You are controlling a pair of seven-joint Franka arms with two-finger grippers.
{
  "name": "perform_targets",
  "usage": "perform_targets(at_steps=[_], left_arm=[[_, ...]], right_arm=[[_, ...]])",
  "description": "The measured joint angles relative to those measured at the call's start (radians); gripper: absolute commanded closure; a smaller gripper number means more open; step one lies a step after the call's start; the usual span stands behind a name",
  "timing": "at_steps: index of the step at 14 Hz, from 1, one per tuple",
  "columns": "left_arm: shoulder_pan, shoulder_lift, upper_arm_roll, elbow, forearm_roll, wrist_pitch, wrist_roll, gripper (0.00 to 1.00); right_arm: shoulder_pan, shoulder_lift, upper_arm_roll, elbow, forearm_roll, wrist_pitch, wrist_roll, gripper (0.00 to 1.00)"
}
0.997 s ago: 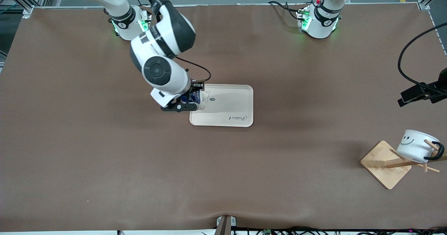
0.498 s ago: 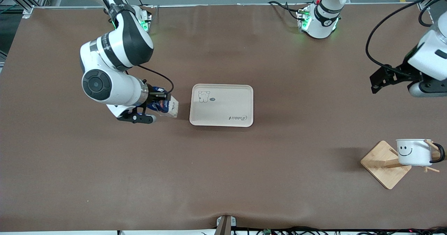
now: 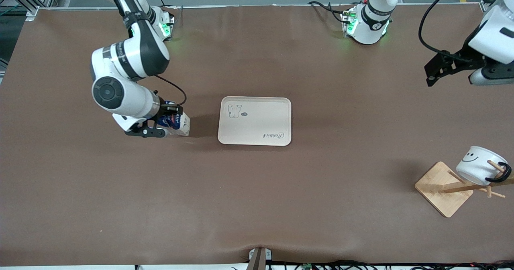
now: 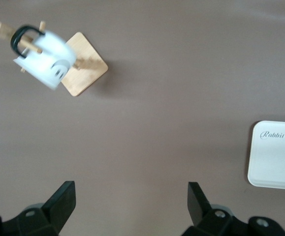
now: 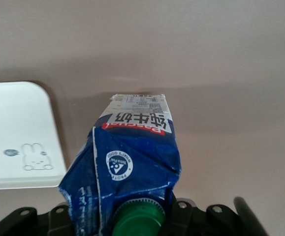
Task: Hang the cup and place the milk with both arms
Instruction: 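Carry the milk carton away from the tray with the right gripper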
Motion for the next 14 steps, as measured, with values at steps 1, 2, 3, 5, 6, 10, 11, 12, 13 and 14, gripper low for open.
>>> perform_targets(at_steps=[1,2,3,5,6,10,11,12,13,14], left_arm=[[-0.022,-0.022,0.029,-0.023,-0.006,0.0,0.001,0.0],[-0.035,-0.039,0.049,-0.041,-0.007,-0.001,0.002,0.0],[-0.038,-0.049,0.057,-0.051,-0.007,-0.003,0.002,0.0],[-0.037,-0.054,0.066,-0.058,-0.008,-0.005,0.002,0.0],[-0.037,-0.054,0.068,-0.058,-0.008,-0.005,0.002,0.0],[-0.037,-0.054,0.07,-0.058,-0.008,-0.005,0.002,0.0],[-0.037,-0.054,0.07,-0.058,-0.008,-0.005,0.002,0.0],[-0.037,-0.054,0.07,-0.058,-0.008,-0.005,0.002,0.0],[-0.036,-0.054,0.071,-0.058,-0.008,-0.005,0.002,0.0],[-0.036,-0.054,0.071,-0.058,-0.008,-0.005,0.002,0.0]], right_arm=[[-0.028,-0.014,-0.001,-0.019,-0.007,0.005,-0.028,1.0],[-0.06,-0.027,-0.001,-0.033,-0.014,0.008,-0.063,1.0],[-0.095,-0.038,-0.002,-0.041,-0.018,0.009,-0.104,1.0],[-0.17,-0.048,-0.004,-0.046,-0.023,0.009,-0.192,1.0],[-0.206,-0.05,-0.005,-0.047,-0.023,0.009,-0.23,1.0],[-0.297,-0.052,-0.006,-0.091,-0.088,0.027,-0.288,1.0],[-0.311,-0.053,-0.006,-0.118,-0.118,0.061,-0.288,1.0],[-0.327,-0.053,-0.006,-0.149,-0.139,0.107,-0.297,1.0],[-0.342,-0.053,-0.006,-0.178,-0.15,0.149,-0.317,1.0],[-0.358,-0.053,-0.006,-0.201,-0.152,0.176,-0.344,1.0]])
